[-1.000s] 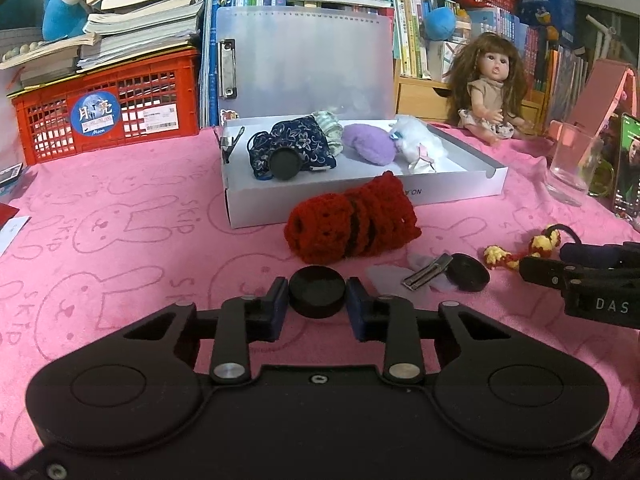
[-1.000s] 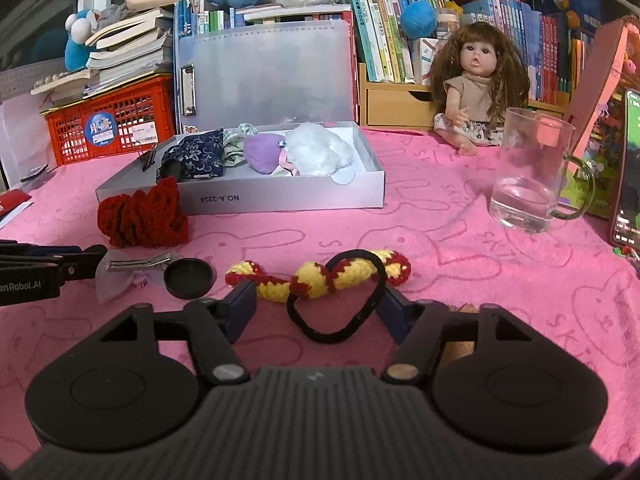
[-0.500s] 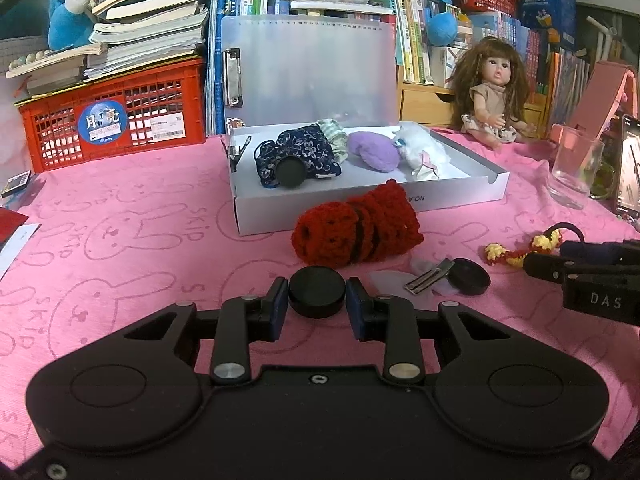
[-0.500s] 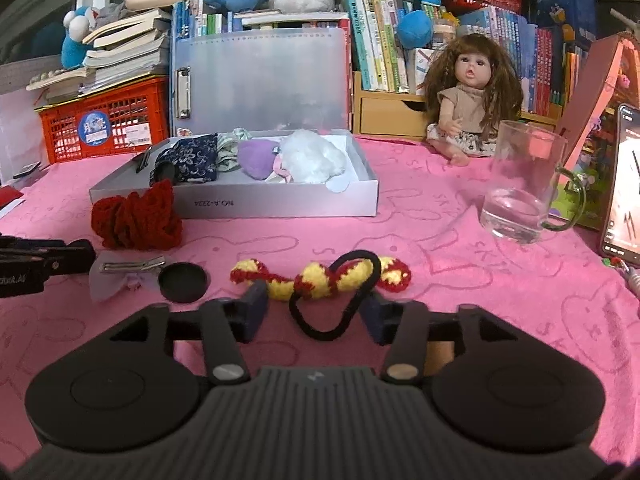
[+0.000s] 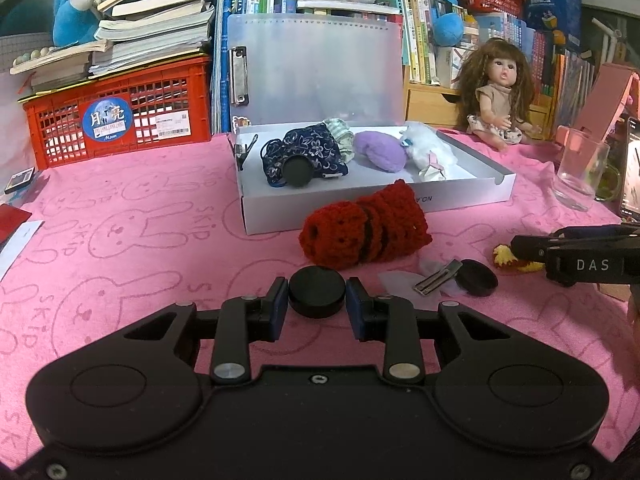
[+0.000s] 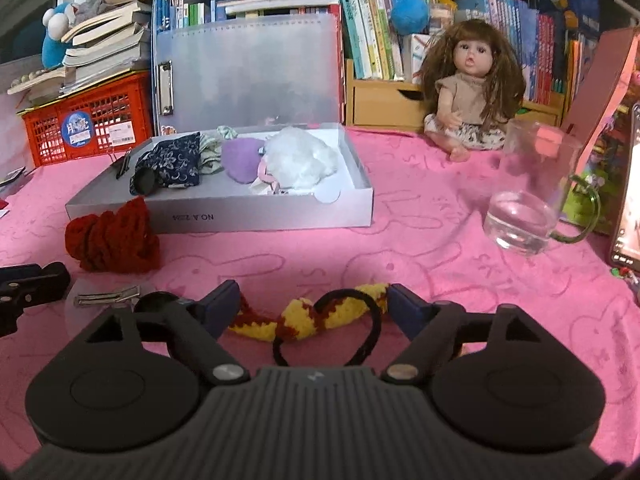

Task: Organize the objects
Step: 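Grasp the yellow-red crocheted cord with the right tool while the left tool lifts the lid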

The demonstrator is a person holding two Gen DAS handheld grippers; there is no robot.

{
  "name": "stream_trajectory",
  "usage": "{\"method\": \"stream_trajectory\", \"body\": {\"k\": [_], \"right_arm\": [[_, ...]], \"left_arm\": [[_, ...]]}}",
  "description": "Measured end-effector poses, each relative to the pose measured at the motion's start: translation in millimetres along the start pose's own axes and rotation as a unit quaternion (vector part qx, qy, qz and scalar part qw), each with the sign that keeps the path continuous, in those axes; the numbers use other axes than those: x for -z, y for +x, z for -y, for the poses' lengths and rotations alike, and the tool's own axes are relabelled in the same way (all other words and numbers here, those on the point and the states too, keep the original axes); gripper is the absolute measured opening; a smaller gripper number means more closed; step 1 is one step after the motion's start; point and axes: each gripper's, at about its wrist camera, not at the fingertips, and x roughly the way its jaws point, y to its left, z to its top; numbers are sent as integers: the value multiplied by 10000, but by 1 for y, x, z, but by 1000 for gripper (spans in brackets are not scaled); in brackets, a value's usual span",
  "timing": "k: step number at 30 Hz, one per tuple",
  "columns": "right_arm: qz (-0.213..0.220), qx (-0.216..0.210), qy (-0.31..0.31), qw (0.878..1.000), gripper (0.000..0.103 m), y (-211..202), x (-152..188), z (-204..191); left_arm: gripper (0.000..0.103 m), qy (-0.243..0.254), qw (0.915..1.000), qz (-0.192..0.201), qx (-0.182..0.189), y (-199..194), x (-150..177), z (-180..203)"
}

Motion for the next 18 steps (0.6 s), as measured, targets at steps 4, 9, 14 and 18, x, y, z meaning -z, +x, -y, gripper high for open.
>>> {"method": "stream_trajectory", "body": {"k": [4,9,14,18], "right_arm": [[-13,-43,-39,10000,67,-1,1,-1],[-17,48,-132,9999,46,-2,1,-4],[17,-3,-101,9999,39,-6,3,-3],[41,-17,-81,10000,29,-8,2,-3]], "left_arm": [[30,-21,10000,-8,-10,1,1,0],[30,-36,10000,14,-6,1,1,0],[30,-67,10000,62,-4,0,-1,-1],[30,-83,9999,97,-3,-2,-4,-1]]}}
